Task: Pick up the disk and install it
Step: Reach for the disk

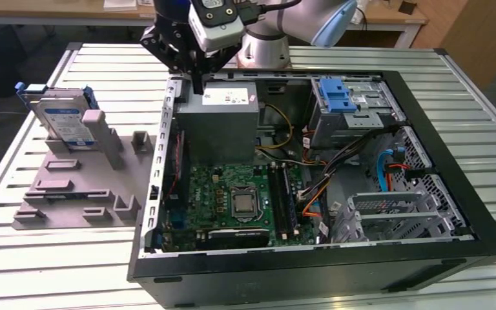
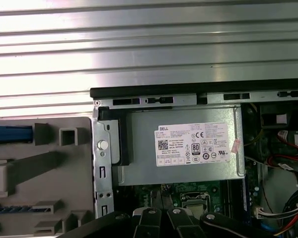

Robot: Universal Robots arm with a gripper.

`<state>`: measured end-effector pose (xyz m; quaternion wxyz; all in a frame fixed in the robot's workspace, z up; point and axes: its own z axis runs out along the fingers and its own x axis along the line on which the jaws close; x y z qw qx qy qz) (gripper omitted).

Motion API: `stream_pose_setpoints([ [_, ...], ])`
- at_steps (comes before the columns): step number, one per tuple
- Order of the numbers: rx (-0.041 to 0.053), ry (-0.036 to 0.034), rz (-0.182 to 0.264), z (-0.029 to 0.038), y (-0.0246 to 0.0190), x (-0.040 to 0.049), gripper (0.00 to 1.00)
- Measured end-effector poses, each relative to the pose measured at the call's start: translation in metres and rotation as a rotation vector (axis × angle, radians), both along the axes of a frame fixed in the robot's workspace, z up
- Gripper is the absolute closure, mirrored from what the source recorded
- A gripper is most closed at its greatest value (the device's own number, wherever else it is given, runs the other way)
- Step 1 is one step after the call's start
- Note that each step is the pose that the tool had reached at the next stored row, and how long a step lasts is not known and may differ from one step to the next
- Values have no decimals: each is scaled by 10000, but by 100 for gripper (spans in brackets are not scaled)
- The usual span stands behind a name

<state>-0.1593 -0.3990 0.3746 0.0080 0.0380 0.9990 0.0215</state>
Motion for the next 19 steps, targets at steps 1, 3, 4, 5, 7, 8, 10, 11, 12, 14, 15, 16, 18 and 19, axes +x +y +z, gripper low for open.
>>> stream_pose_setpoints([
  [1, 0, 2, 0, -2, 0, -1, 89],
  [3, 1, 6, -1, -7, 0, -5, 89],
  [4, 0, 8, 1, -9, 0, -6, 89],
  [5, 0, 9, 0, -11, 0, -8, 89],
  [7, 1, 11, 0, -15, 0, -12, 89],
  [8, 1, 13, 0, -17, 0, -13, 89],
  [10, 2, 18, 0, -24, 0, -16, 89],
  [11, 1, 22, 0, -26, 0, -16, 89],
  [12, -1, 26, 0, -27, 0, -17, 89],
  [14, 0, 28, 0, -30, 0, -18, 89],
  [15, 0, 28, 0, -30, 0, -18, 89],
  [16, 1, 27, 0, -31, 0, -19, 89],
  [18, 1, 27, 0, -31, 0, -21, 89],
  [19, 1, 27, 0, -32, 0, -22, 89],
])
